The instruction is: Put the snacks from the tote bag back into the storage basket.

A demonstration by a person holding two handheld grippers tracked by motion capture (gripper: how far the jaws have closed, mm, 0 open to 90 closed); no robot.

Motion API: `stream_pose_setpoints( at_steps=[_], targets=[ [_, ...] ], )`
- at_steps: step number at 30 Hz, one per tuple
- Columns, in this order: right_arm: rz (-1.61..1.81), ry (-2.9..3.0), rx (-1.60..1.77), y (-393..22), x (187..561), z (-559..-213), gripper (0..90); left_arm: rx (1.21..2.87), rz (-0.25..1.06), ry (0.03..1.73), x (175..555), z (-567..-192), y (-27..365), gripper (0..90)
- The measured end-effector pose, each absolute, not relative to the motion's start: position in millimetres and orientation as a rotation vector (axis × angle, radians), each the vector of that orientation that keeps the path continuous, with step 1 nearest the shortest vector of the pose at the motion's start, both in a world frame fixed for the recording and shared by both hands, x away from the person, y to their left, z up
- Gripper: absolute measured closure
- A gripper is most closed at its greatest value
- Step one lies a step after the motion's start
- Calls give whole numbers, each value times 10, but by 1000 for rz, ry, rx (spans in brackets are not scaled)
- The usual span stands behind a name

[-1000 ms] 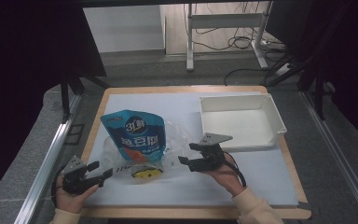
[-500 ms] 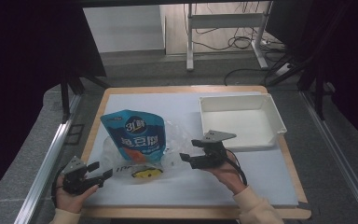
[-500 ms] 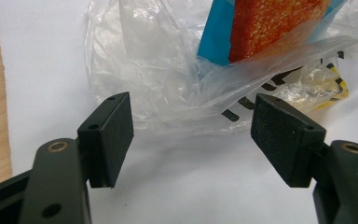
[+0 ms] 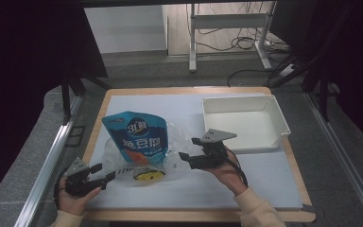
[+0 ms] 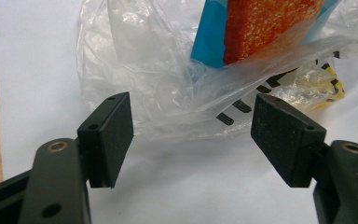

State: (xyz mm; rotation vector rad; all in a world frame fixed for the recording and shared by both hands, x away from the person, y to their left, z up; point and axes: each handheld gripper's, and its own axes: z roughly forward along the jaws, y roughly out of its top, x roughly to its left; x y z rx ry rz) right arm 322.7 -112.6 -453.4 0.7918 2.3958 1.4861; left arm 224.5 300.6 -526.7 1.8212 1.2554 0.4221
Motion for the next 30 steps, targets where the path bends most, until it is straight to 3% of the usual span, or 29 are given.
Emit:
stream_pose_setpoints(
  at_steps=[8, 30],
  targets=[
    [1522, 2398, 788, -1040, 3238, -4459, 265, 1818, 436, 1252, 2234, -5252, 2992, 301],
    [1631, 2365, 706, -647, 3392, -4119, 394, 1825, 426, 1237, 2239, -5274, 2991, 296]
  ],
)
